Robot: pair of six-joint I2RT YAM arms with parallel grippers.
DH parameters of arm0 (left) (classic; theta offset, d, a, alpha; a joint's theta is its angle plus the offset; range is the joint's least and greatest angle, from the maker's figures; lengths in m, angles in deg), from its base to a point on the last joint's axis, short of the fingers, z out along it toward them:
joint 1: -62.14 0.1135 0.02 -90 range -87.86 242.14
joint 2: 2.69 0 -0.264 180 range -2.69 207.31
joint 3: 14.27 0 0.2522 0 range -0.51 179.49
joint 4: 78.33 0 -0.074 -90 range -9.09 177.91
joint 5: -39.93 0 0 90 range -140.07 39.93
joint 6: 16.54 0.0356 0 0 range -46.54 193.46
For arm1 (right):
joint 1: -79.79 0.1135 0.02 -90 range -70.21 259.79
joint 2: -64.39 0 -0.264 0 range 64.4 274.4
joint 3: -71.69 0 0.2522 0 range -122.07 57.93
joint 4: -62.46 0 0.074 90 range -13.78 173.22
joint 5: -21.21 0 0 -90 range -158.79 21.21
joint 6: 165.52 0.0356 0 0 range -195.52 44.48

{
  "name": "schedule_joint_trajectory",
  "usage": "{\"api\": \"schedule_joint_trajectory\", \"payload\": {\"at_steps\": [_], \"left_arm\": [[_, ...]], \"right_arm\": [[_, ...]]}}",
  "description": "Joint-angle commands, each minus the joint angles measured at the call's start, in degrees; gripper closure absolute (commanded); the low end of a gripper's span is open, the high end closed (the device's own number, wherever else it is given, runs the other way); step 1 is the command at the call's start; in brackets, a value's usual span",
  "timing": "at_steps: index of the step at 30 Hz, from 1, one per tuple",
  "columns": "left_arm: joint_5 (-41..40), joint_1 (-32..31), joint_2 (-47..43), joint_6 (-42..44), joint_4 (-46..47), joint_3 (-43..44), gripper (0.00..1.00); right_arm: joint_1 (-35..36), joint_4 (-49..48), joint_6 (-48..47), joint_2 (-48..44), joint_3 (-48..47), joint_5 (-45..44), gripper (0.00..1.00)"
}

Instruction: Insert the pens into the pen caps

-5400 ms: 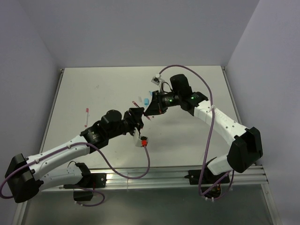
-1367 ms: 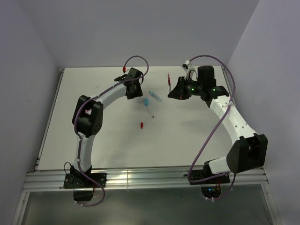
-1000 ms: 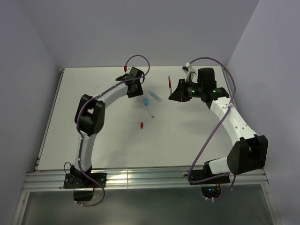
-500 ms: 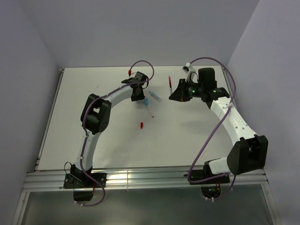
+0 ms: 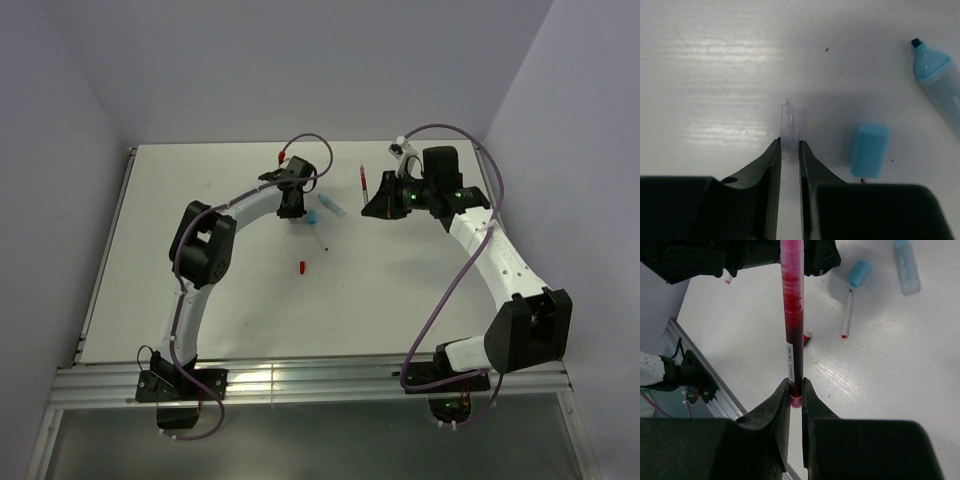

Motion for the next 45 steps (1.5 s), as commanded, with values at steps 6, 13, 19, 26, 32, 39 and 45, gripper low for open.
{"api": "schedule_joint_trajectory", "payload": {"at_steps": [6, 13, 19, 26, 32, 39, 45], "left_arm": [[-0.63, 0.50, -26.23, 22.31, 10.98, -9.64, 1.00], [8.77, 0.50, -45.58, 46.86, 19.34, -24.23, 1.00], [21.15, 0.50, -61.94, 71.09, 19.70, -35.74, 1.00], [33.55, 0.41, -87.16, 115.18, 29.87, -65.41, 1.00], [39.97, 0.32, -101.68, 137.72, 26.57, -77.68, 1.00], [45.93, 0.32, -108.10, 153.74, 21.64, -81.20, 1.00], [49.82, 0.32, -107.06, 158.24, 17.24, -80.67, 1.00]], "right_arm": [[-0.37, 1.46, -3.22, -6.29, 2.58, 0.64, 1.00], [-0.29, 3.21, -3.66, -10.08, 4.96, 7.22, 1.00], [1.91, 8.56, -9.70, -10.87, 5.31, 10.57, 1.00], [10.42, 19.37, -21.40, -9.73, 5.76, 6.64, 1.00], [21.77, 28.97, -26.59, -6.04, 3.91, 3.19, 1.00], [27.48, 31.17, -27.92, -5.25, 2.77, 1.26, 1.00], [31.26, 31.87, -28.27, -1.91, -1.00, -0.06, 1.00]]}}
